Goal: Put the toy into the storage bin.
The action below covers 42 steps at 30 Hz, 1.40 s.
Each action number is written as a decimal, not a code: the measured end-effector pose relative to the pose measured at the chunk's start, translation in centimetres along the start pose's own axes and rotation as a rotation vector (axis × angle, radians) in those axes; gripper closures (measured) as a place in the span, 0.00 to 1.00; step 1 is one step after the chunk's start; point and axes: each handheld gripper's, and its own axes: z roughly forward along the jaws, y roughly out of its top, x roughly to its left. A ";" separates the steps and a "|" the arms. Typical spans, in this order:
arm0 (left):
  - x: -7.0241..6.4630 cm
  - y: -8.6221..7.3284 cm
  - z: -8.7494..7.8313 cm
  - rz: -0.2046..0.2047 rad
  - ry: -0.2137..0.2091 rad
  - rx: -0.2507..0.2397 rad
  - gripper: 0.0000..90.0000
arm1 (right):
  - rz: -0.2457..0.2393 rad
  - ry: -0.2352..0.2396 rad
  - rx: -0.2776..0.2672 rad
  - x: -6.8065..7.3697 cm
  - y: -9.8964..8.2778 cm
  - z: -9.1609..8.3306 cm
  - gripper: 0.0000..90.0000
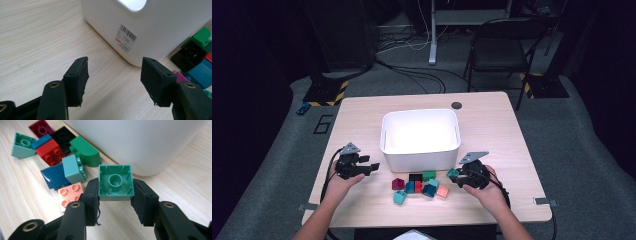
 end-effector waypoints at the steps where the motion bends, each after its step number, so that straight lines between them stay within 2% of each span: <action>1: 0.0 0.0 0.0 -0.005 0.001 0.003 0.43 | 0.001 0.003 0.000 0.0 0.1 -0.3 0.65; 9: 0.0 -0.1 0.1 -0.010 -0.001 0.001 0.43 | -0.026 0.012 0.030 0.1 1.1 -2.7 0.65; 15: 0.0 -0.1 0.2 -0.015 0.001 0.004 0.43 | -0.012 0.027 0.025 -0.1 2.1 -3.8 0.65; 25: 0.1 -0.2 0.2 -0.018 0.000 -0.001 0.43 | -0.038 0.035 0.026 0.7 4.3 -5.7 0.65; 32: 0.2 -0.2 0.2 -0.018 0.002 -0.002 0.43 | -0.055 0.062 0.034 1.1 6.1 -7.0 0.65; 38: 0.1 -0.2 0.2 -0.021 0.000 0.007 0.43 | -0.076 0.071 0.025 1.5 7.7 -7.7 0.65; 42: 0.2 -0.2 0.2 -0.019 0.000 0.006 0.43 | -0.072 0.080 0.029 1.7 8.4 -8.1 0.65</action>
